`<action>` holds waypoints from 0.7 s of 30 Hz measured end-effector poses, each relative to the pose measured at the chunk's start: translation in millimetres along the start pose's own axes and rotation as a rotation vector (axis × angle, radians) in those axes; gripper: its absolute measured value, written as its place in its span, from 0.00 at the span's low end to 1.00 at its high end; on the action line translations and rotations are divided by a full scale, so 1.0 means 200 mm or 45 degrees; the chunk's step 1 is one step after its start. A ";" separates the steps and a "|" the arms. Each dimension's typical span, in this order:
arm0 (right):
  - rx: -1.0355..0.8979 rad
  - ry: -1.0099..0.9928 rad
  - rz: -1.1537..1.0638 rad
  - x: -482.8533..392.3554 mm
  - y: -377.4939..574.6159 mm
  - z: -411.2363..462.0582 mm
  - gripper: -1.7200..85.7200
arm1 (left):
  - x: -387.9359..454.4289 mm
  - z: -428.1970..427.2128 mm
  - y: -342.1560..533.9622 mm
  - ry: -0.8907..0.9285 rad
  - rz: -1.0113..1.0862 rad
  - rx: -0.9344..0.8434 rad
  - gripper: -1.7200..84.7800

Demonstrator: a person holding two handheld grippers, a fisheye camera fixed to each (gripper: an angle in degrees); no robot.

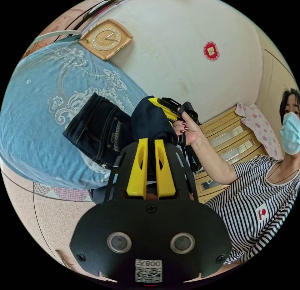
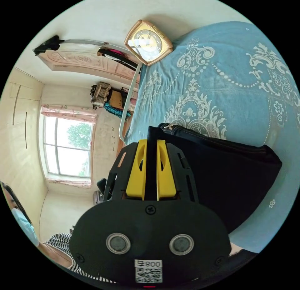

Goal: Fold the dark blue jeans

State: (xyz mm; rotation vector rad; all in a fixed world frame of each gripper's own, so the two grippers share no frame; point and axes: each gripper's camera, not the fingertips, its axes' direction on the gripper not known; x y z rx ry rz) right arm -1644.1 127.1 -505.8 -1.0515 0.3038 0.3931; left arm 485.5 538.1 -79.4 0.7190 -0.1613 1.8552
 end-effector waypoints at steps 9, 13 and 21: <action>-0.115 0.079 0.032 -0.41 -0.40 0.31 0.10 | -0.56 -0.13 0.13 -0.091 -0.113 0.011 0.05; -0.159 0.117 0.018 -0.60 -0.52 0.40 0.11 | -0.76 -0.15 0.23 -0.068 -0.211 0.032 0.05; -0.101 0.027 -0.159 -1.01 -0.59 0.28 0.05 | -0.82 -0.27 0.45 -0.270 -0.222 0.152 0.02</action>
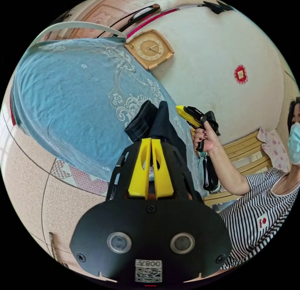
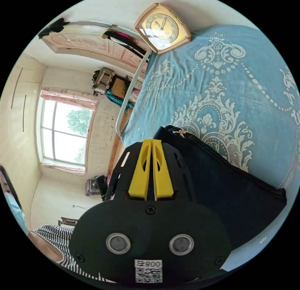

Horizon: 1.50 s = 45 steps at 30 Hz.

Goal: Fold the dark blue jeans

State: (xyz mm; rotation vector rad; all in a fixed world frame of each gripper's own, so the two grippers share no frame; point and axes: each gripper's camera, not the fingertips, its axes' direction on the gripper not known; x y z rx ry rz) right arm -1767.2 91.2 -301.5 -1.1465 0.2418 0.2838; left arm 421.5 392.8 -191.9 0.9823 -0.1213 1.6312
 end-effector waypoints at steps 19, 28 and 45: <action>-0.275 0.579 -0.501 -0.72 -0.14 0.48 0.02 | 0.17 0.34 0.23 -0.288 0.211 -0.054 0.02; -0.199 0.487 -0.497 -0.83 -0.08 0.41 0.02 | 0.32 0.37 0.34 -0.256 0.303 -0.019 0.02; -0.123 0.357 -0.345 -0.40 0.45 0.01 0.02 | 0.52 0.66 0.61 -0.190 0.305 -0.204 0.02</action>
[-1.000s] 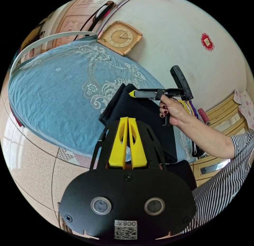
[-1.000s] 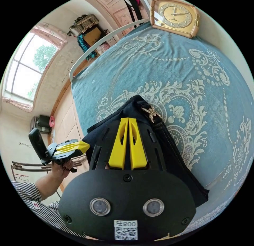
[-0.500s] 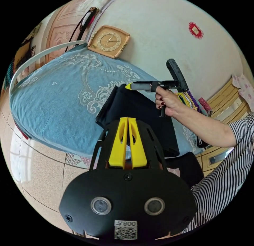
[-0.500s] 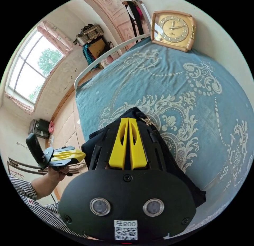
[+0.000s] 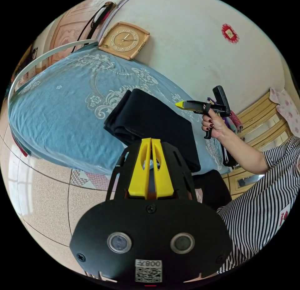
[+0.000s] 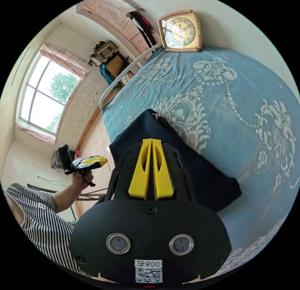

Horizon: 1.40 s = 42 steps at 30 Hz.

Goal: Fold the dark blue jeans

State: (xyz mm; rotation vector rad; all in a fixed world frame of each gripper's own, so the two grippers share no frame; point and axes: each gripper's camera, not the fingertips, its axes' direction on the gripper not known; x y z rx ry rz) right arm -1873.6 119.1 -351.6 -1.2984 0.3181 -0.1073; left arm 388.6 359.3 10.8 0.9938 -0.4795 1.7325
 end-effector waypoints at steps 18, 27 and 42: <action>0.109 -0.361 0.663 0.59 1.69 0.25 0.05 | 0.72 0.78 0.03 0.315 0.224 -0.650 0.11; 0.154 -0.650 0.912 0.87 2.19 0.59 0.12 | 0.75 1.06 0.03 0.384 0.125 -0.725 0.04; 0.179 -0.885 0.899 1.08 2.54 1.07 0.07 | 0.55 0.79 0.08 0.477 0.062 -0.497 0.05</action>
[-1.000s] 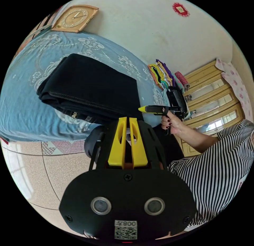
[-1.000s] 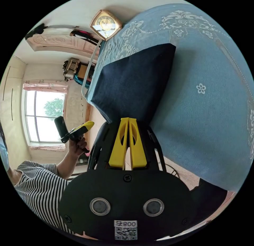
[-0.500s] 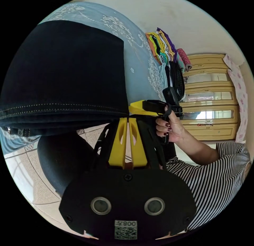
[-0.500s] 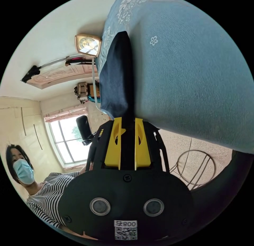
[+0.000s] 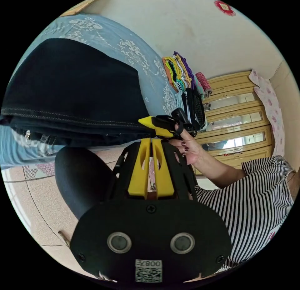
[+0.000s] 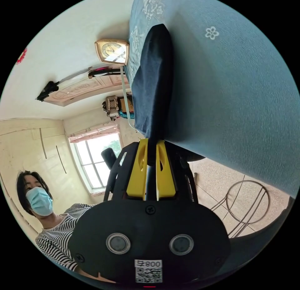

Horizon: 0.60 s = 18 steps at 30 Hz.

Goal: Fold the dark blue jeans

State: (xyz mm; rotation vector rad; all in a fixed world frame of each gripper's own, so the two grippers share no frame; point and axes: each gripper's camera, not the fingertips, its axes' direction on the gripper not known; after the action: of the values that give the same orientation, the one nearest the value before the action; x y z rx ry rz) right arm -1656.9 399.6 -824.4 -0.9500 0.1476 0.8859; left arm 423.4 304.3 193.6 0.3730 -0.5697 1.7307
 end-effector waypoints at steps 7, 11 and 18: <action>0.003 -0.083 -0.124 0.04 0.03 0.01 0.05 | -0.45 -0.41 0.30 0.235 -0.438 0.473 0.14; -0.008 -0.090 -0.166 0.09 0.03 0.03 0.05 | -0.69 -0.54 0.42 0.328 -0.647 0.718 0.18; -0.010 -0.109 -0.170 0.28 0.04 0.04 0.04 | -0.85 -0.63 0.38 0.466 -0.774 0.904 0.20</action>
State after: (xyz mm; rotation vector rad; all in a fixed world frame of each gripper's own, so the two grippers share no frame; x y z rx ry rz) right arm -1628.8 442.0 -851.1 -0.9167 0.0074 0.8024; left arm 395.5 224.1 -15.8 0.6274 0.4187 1.3029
